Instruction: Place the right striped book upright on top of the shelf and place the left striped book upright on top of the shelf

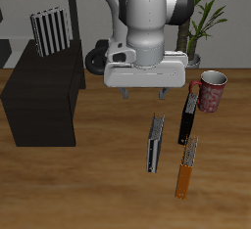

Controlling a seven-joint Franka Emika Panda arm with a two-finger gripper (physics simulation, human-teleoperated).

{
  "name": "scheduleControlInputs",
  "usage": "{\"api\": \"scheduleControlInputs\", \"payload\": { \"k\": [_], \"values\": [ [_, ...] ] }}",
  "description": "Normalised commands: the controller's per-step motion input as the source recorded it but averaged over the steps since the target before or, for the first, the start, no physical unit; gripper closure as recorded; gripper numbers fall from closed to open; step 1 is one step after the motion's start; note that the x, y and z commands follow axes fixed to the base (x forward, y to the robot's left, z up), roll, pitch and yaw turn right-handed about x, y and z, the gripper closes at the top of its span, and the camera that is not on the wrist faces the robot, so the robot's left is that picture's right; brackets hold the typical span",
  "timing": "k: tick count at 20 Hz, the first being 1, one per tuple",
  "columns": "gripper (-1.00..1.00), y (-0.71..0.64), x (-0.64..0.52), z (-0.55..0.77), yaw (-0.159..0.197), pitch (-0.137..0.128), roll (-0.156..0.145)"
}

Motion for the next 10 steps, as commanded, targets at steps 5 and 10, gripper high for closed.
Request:
{"api": "scheduleControlInputs", "payload": {
  "k": [5, 10],
  "values": [
    [-1.00, 0.22, 0.08, -0.37, -0.029, 0.009, 0.010],
    [-1.00, 0.29, 0.04, -0.43, -0.001, 0.028, 0.032]
  ]
}}
